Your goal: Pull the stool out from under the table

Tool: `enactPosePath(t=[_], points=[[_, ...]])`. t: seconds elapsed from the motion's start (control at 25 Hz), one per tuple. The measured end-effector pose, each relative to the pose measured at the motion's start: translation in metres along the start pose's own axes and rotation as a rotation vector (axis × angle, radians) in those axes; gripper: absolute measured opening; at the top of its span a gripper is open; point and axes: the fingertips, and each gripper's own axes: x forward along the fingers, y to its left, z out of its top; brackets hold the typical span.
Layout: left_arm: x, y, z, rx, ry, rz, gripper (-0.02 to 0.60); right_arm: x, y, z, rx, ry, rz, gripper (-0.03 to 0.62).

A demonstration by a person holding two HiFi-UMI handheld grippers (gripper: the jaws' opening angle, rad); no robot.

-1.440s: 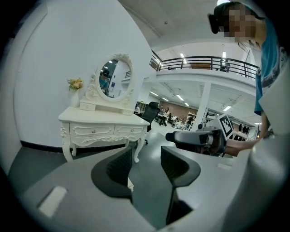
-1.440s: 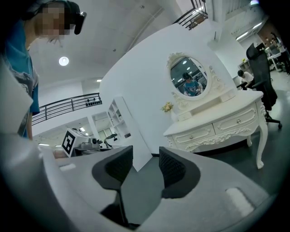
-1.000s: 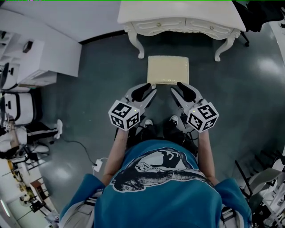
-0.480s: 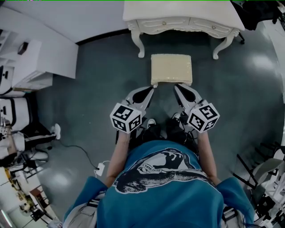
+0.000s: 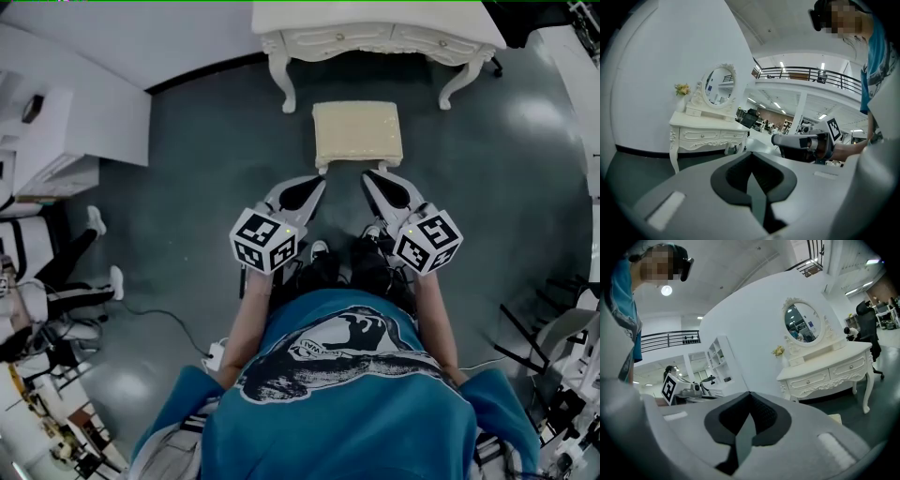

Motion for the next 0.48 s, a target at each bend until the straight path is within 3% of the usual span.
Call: enactPosePath(t=[0.48], points=[[0.0000,-0.0033,-0.0059,0.013,0.015,-0.044,0.012,0.0084,0.0108,-0.0025,-0.033,0.022,0.018,0.000]])
